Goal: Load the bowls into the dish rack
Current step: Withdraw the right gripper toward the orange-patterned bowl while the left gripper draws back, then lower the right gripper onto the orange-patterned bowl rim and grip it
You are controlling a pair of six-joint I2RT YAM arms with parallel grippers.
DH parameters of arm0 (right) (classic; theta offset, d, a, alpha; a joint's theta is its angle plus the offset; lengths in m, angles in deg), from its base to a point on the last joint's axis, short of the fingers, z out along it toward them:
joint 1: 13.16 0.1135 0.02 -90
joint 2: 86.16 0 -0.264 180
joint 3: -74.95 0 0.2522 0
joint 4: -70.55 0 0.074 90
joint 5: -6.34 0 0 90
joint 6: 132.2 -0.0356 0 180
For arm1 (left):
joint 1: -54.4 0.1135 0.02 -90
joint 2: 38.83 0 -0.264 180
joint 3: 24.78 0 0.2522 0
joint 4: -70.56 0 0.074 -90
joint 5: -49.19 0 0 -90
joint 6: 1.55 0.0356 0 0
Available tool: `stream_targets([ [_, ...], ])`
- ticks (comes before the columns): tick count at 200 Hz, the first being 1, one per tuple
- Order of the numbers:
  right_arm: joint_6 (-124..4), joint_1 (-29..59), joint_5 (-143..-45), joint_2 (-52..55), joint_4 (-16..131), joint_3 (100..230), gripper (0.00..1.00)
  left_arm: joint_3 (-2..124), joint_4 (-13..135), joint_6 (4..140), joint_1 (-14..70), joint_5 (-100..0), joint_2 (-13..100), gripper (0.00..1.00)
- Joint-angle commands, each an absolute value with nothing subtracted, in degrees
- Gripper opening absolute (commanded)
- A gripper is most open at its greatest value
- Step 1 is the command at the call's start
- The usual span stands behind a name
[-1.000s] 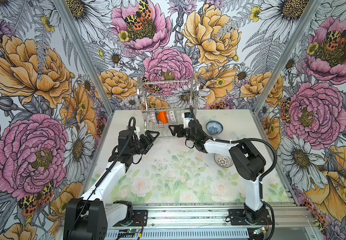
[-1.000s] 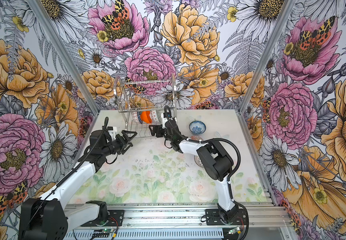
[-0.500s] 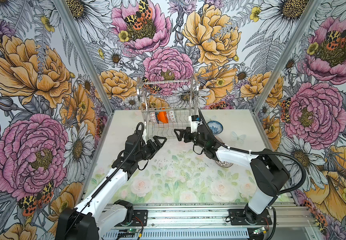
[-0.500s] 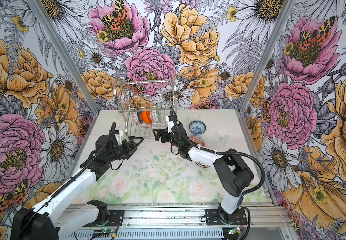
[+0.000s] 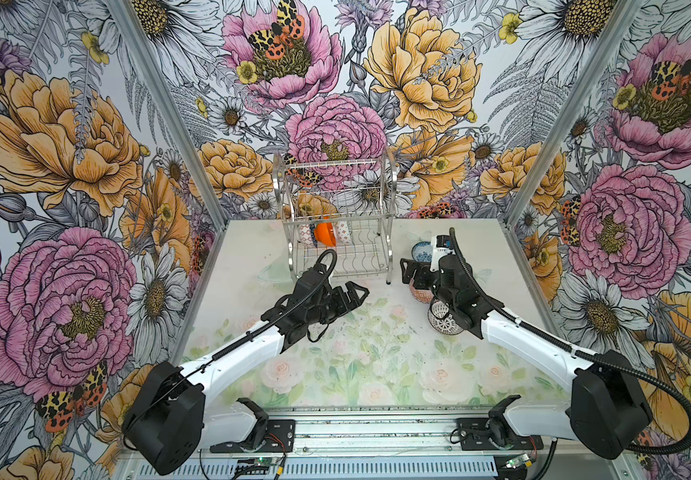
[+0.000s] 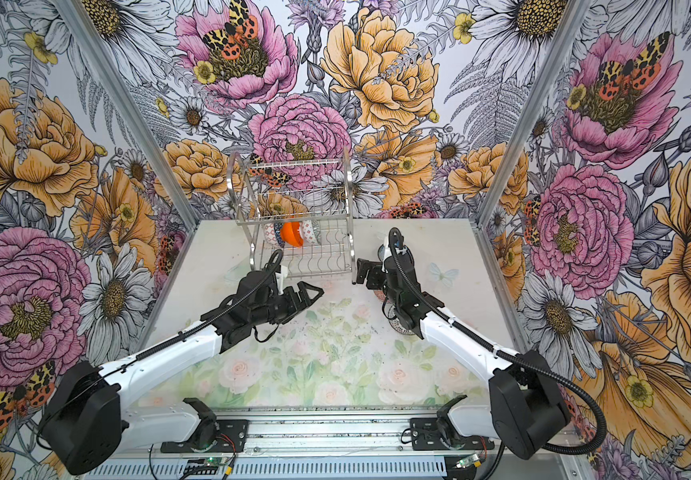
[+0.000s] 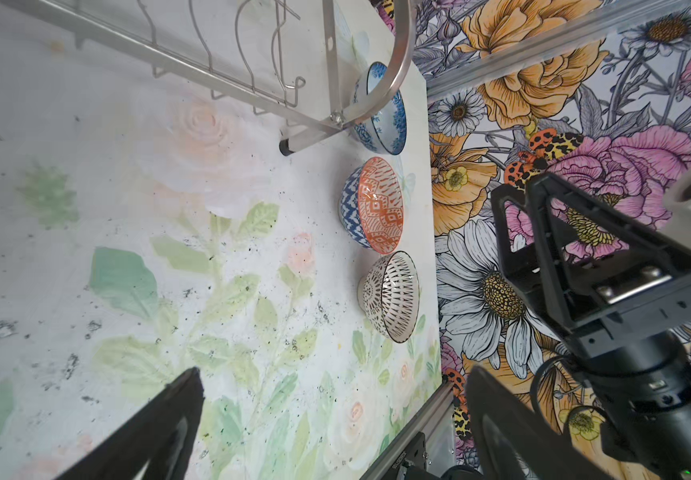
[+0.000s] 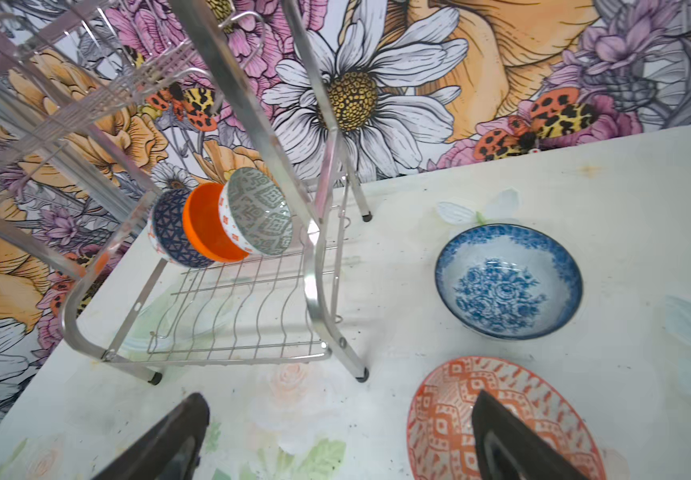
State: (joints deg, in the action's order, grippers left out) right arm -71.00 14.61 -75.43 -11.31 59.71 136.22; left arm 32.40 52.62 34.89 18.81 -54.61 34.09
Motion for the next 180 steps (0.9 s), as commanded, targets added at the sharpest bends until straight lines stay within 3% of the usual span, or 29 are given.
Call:
stream_targets([
  [1, -69.71, 13.54, -74.0, -11.36, 52.51, 135.9, 0.98, 35.11, 55.85, 36.03, 17.08, -52.24, 36.68, 0.99],
  [72, -67.46, 13.06, -76.66, 2.88, 50.7, 139.59, 0.78, 36.88, 56.96, 35.45, 14.71, -52.24, 40.63, 0.99],
  [180, -64.53, 13.14, -75.57, 13.71, 48.24, 146.17, 0.48, 33.72, 56.92, 35.08, 17.37, -53.49, 38.72, 0.99],
])
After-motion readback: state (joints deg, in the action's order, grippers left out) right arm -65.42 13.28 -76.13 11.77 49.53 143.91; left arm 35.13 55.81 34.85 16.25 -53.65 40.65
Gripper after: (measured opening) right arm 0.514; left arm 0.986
